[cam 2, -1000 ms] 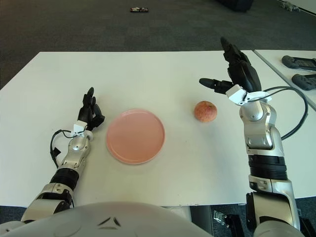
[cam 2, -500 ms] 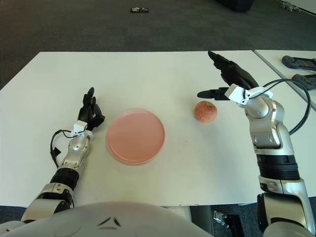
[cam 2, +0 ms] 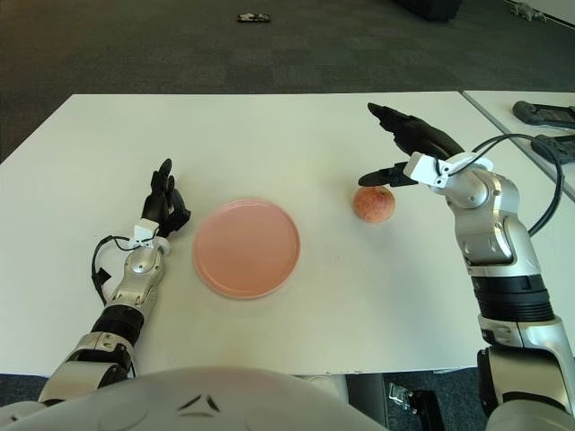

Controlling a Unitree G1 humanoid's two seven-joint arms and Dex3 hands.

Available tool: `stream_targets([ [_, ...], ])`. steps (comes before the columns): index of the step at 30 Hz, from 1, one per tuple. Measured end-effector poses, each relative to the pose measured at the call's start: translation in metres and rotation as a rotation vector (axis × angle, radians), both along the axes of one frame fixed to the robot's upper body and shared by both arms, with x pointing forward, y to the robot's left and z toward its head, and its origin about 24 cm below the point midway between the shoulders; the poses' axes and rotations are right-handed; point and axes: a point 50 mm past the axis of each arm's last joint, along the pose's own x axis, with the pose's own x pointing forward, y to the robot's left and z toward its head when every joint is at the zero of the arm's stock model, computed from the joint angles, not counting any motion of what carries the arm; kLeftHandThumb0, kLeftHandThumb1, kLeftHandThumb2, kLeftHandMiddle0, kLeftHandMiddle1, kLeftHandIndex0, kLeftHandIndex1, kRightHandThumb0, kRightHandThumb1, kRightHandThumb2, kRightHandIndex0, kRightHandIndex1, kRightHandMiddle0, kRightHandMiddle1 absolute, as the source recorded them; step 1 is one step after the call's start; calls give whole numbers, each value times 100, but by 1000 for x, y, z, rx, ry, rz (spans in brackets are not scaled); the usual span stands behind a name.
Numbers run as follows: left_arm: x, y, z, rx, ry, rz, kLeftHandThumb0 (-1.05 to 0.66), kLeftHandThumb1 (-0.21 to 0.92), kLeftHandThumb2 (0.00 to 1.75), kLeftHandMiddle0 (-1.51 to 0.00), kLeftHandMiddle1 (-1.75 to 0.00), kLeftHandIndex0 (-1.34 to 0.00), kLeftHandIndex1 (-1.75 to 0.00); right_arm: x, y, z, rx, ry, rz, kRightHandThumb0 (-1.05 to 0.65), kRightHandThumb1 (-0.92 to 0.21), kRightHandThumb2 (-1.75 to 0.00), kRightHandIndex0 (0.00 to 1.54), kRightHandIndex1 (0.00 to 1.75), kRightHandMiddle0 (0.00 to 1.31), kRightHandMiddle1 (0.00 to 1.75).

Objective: Put the apple into the plate.

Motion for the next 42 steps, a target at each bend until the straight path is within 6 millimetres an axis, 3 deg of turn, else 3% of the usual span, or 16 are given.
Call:
stream_targets([
  [20,0,0,0,3,1,0,-79,92,102,-19,-1,0,-44,9,-3,-27,-122,82,41,-105,-90,-5,0,0,0,0],
  [34,1,1,0,6,0,10,-81,92,103,-19,-1,0,-45,15,-21,-79,-218,193,63,-105,-92,-7,0,0,0,0],
  [42,1,2,0,3,1,13,-79,92,102,-19,-1,0,-44,16,-22,-82,-229,200,85,-105,-92,-9,0,0,0,0],
])
